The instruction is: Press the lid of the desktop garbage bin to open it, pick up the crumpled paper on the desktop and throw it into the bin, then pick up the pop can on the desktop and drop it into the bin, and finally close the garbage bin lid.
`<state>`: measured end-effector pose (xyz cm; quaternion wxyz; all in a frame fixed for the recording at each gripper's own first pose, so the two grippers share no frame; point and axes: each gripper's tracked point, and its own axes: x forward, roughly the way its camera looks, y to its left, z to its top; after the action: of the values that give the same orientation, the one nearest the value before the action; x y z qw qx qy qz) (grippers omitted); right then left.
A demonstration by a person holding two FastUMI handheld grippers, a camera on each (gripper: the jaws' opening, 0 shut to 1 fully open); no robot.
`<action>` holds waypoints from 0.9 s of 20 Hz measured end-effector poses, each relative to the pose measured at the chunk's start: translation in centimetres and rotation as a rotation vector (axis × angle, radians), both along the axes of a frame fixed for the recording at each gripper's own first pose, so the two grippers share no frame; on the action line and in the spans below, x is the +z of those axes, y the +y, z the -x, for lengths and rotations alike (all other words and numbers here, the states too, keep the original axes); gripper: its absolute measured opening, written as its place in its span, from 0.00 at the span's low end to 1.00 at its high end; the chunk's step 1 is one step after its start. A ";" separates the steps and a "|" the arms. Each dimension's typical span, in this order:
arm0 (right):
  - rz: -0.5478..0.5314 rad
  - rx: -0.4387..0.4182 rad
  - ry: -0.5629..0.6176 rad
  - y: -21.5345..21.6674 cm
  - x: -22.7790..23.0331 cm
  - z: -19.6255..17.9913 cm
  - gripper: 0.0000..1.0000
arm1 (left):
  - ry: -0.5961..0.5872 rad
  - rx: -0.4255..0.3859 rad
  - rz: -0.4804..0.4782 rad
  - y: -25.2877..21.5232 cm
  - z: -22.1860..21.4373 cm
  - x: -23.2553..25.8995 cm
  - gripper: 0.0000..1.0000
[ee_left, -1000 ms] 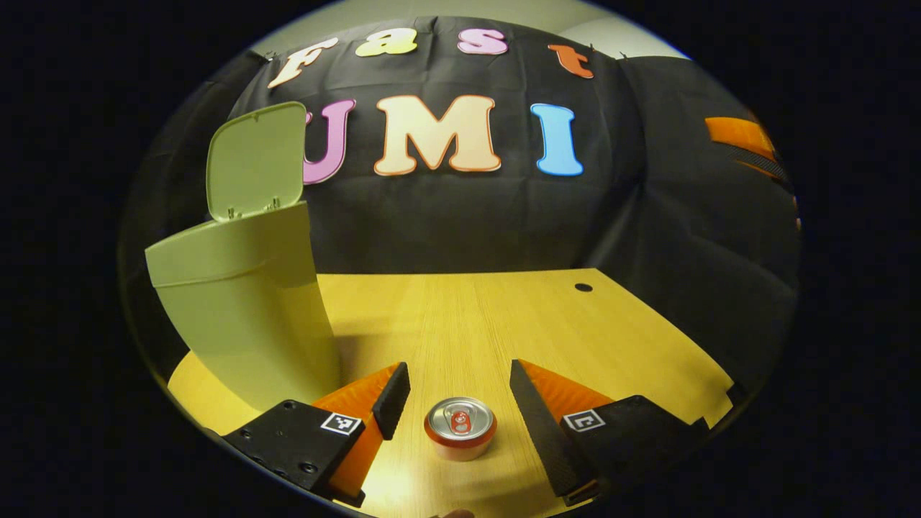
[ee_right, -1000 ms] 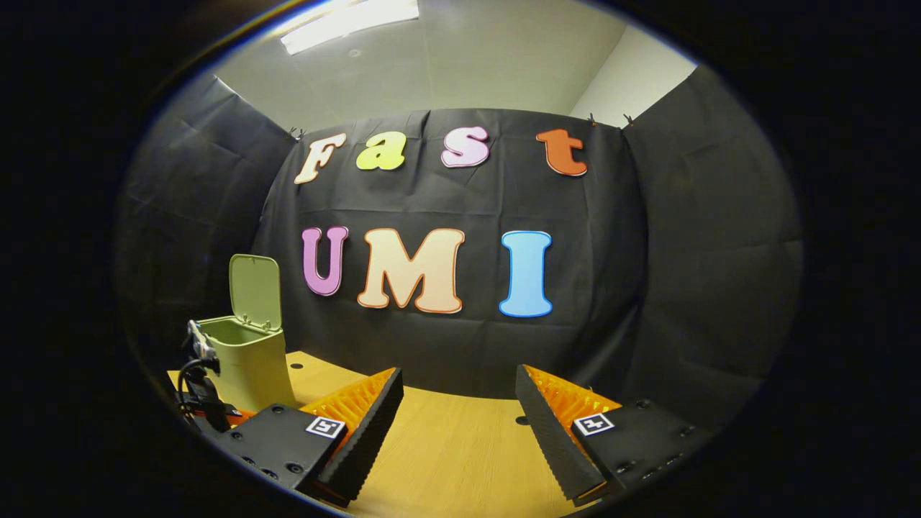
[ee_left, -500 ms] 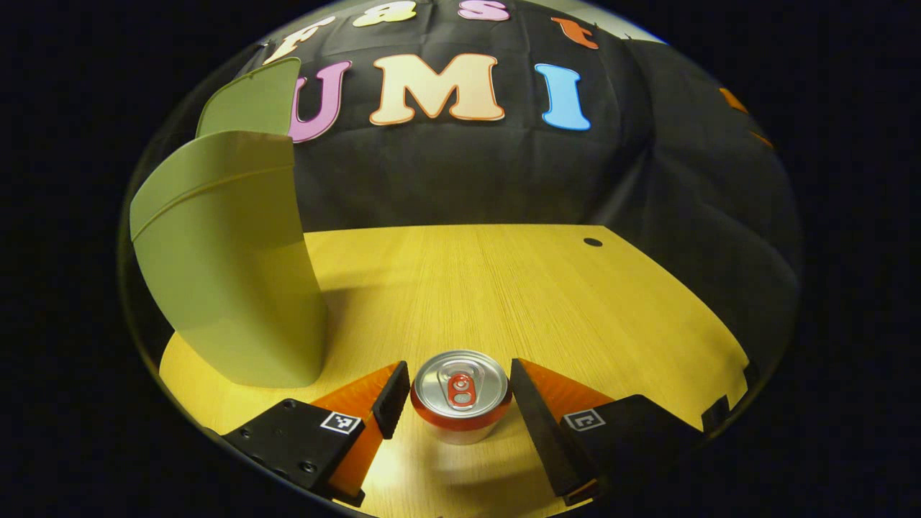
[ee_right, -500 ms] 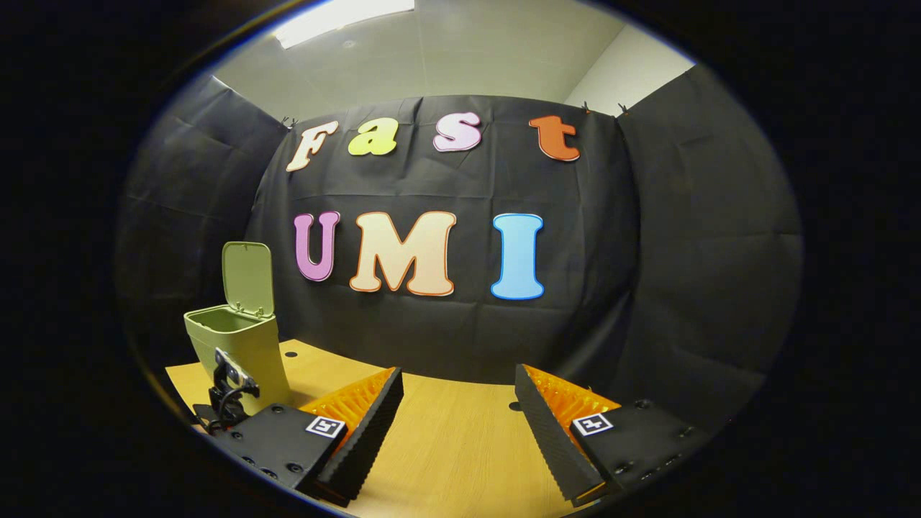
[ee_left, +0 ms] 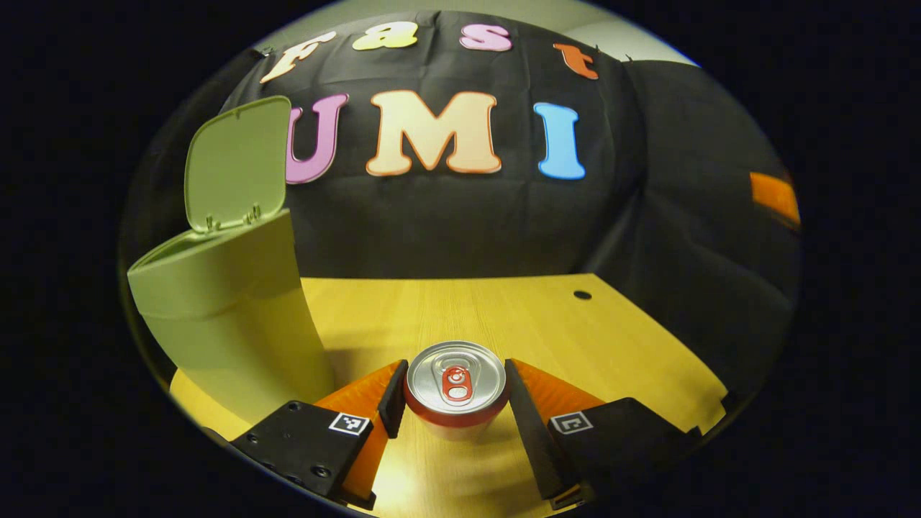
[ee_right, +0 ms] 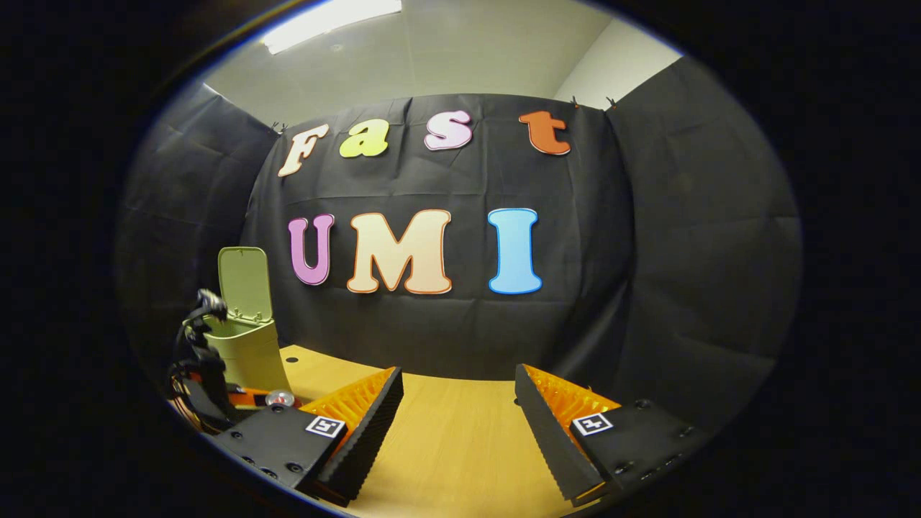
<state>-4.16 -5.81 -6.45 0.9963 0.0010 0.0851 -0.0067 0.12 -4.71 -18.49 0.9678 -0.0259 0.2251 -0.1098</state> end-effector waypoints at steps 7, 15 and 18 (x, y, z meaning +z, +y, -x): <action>-0.047 0.035 0.046 2.8 -2.8 0.6 0.99 | -0.220 0.066 -0.015 4.3 -4.6 10.9 0.75; -0.057 0.065 0.035 4.9 -2.3 0.0 0.99 | -0.342 0.254 -0.096 14.2 -6.2 16.2 0.75; -0.044 0.085 0.055 5.8 -3.2 0.0 0.98 | -0.319 0.318 -0.130 17.6 -5.9 14.9 0.75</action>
<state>-4.15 -0.02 -9.61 0.9928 0.0188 0.1124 0.0377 6.07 12.92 -3.54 0.9959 0.0192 0.0688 0.0560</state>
